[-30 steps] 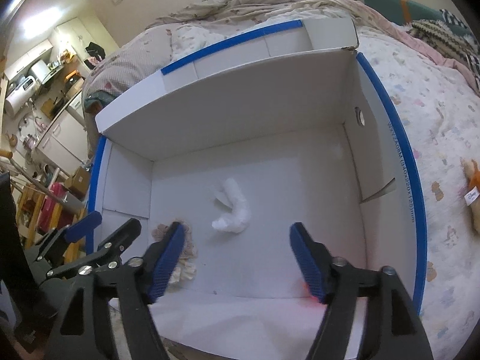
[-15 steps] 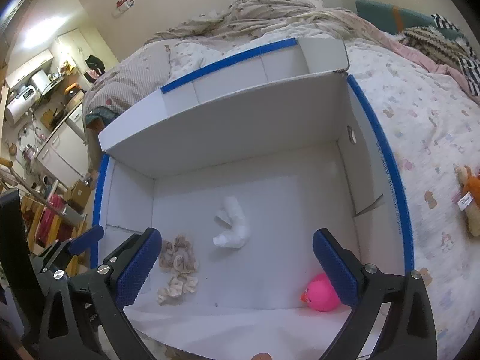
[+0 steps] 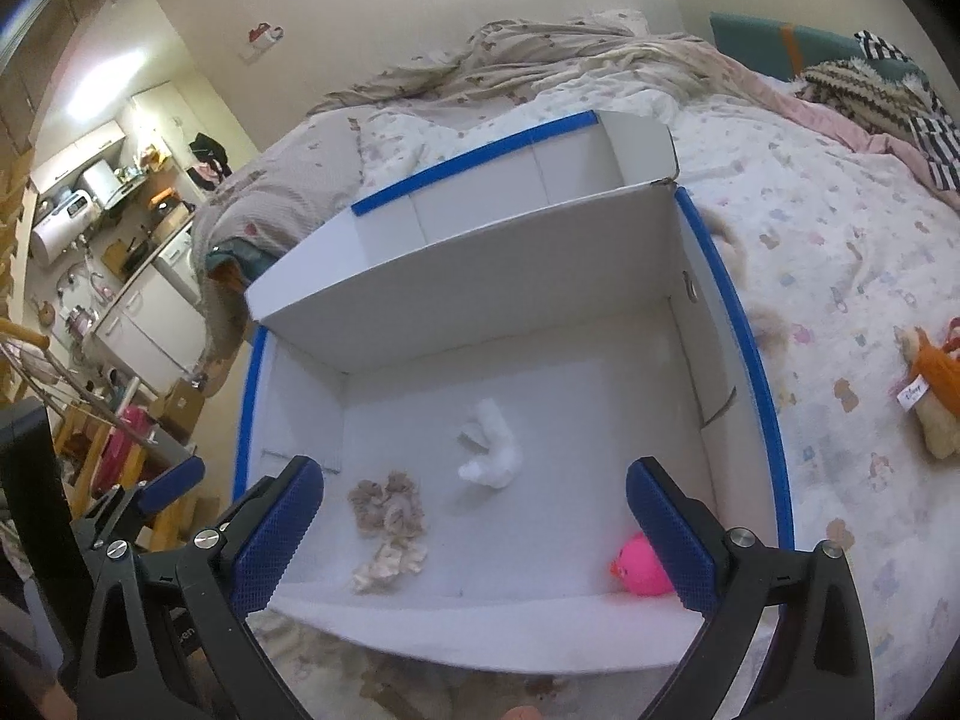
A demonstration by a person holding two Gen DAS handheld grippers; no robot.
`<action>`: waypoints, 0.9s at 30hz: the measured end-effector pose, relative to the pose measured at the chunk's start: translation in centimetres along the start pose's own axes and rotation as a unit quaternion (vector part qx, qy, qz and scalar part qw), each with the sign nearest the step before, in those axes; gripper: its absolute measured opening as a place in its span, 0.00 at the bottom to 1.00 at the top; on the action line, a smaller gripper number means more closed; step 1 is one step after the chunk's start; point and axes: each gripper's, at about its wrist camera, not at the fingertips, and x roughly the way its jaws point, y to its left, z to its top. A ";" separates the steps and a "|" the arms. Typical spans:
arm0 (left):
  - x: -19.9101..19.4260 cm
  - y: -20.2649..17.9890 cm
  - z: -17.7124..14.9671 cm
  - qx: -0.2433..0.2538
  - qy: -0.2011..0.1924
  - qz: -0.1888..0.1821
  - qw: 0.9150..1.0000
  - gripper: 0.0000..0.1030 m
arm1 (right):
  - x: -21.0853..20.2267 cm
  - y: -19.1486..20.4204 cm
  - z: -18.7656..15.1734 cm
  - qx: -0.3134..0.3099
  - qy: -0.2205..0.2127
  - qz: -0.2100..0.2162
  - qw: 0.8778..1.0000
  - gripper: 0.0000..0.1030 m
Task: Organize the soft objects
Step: 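Lift both tools out of the box, then move both tools toward the items lying on the bed beside the box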
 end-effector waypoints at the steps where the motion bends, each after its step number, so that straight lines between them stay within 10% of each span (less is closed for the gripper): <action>1: -0.4 0.1 -0.2 -0.002 0.000 -0.003 1.000 0.71 | -0.3 0.1 -0.1 -0.002 -0.001 0.000 1.000 1.00; 27: -3.7 3.6 -8.5 -0.059 0.056 -0.032 0.996 0.72 | -3.9 -0.7 -8.3 -0.011 0.060 -0.010 0.998 1.00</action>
